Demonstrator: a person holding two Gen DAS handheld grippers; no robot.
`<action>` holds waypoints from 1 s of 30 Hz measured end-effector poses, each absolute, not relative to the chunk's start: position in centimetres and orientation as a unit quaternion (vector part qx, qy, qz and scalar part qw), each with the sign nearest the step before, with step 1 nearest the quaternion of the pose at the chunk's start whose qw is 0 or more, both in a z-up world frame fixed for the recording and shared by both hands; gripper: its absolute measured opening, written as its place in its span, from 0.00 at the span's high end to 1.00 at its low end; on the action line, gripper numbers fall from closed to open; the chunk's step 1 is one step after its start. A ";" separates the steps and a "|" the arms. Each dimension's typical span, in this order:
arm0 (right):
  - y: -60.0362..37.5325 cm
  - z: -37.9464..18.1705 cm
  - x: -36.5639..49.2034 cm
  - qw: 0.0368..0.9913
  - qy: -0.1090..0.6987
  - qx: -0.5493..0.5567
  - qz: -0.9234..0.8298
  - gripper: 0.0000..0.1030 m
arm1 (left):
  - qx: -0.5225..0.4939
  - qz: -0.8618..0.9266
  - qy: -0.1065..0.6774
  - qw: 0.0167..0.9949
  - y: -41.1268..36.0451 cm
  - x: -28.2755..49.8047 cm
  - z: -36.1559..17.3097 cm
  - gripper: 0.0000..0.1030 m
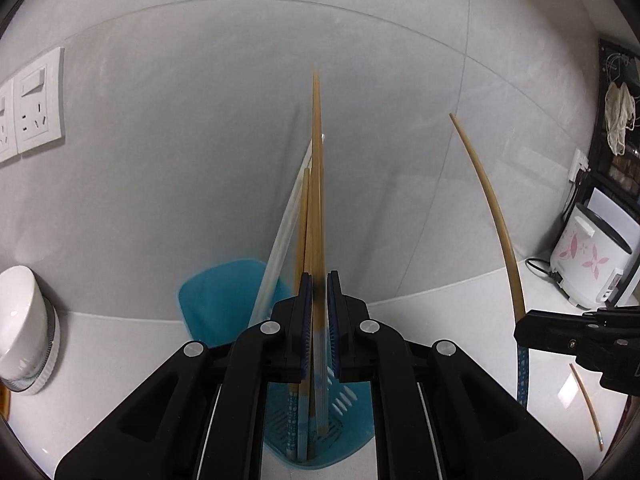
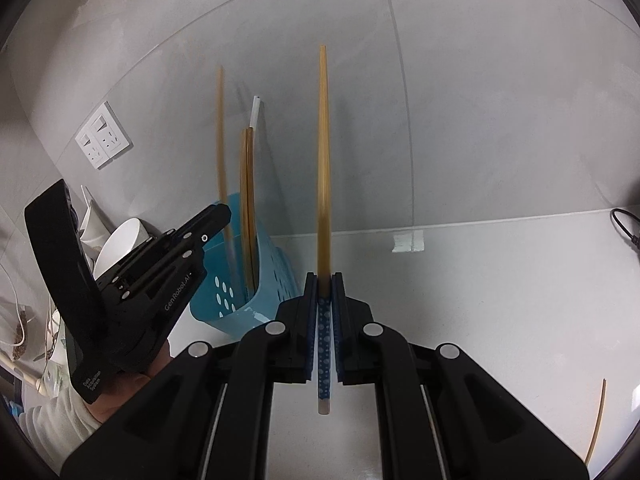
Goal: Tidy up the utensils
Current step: 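Lower the left tool's chopstick into the blue holder and open the left tool, then lower the blue-patterned chopstick into the blue holder and open the right tool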
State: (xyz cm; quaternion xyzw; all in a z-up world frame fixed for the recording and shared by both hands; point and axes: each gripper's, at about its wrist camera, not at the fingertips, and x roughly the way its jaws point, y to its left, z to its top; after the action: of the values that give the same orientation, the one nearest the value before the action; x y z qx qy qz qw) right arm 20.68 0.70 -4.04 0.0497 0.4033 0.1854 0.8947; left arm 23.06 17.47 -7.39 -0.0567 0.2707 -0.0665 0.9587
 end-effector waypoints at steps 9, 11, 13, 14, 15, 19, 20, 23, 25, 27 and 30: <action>0.8 -4.0 20.5 0.894 0.402 0.047 0.192 0.94 | -0.061 -0.052 0.309 0.948 18.3 22.1 -6.3 0.50; 0.8 -3.9 20.5 0.894 0.400 0.048 0.195 0.94 | -0.067 -0.048 0.320 0.944 18.8 21.6 -6.0 0.42; 0.9 -3.7 20.4 0.895 0.396 0.048 0.198 0.94 | -0.071 -0.038 0.337 0.938 20.0 20.7 -5.7 0.28; 1.0 -3.6 20.5 0.896 0.394 0.048 0.200 0.94 | -0.074 -0.038 0.342 0.936 20.3 20.5 -5.7 0.22; 1.1 -3.6 20.5 0.895 0.393 0.050 0.205 0.94 | -0.073 -0.031 0.349 0.934 20.6 20.2 -5.6 0.11; 1.8 -2.9 20.6 0.897 0.377 0.061 0.221 0.94 | -0.069 -0.015 0.367 0.927 21.7 19.2 -5.6 0.07; 2.1 -2.7 20.6 0.898 0.372 0.063 0.227 0.94 | -0.071 -0.014 0.371 0.926 22.0 19.0 -5.7 0.06; 3.1 -2.2 20.7 0.900 0.357 0.069 0.242 0.94 | -0.070 -0.001 0.382 0.921 23.0 18.4 -5.6 0.06; 3.7 -1.9 20.8 0.900 0.347 0.074 0.252 0.94 | -0.070 0.003 0.390 0.918 23.3 18.0 -5.6 0.06; 4.5 -1.8 21.0 0.899 0.339 0.081 0.264 0.94 | -0.068 0.008 0.396 0.916 23.8 17.5 -5.6 0.06; 5.6 -1.6 21.4 0.900 0.321 0.089 0.281 0.94 | -0.068 0.013 0.402 0.913 24.0 17.5 -5.4 0.06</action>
State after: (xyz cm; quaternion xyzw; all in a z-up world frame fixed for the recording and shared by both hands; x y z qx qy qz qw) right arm 21.39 5.59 -1.63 0.0888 0.3213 0.2812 0.8999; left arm 17.52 23.99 -5.40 -0.0677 0.4018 0.0133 0.9131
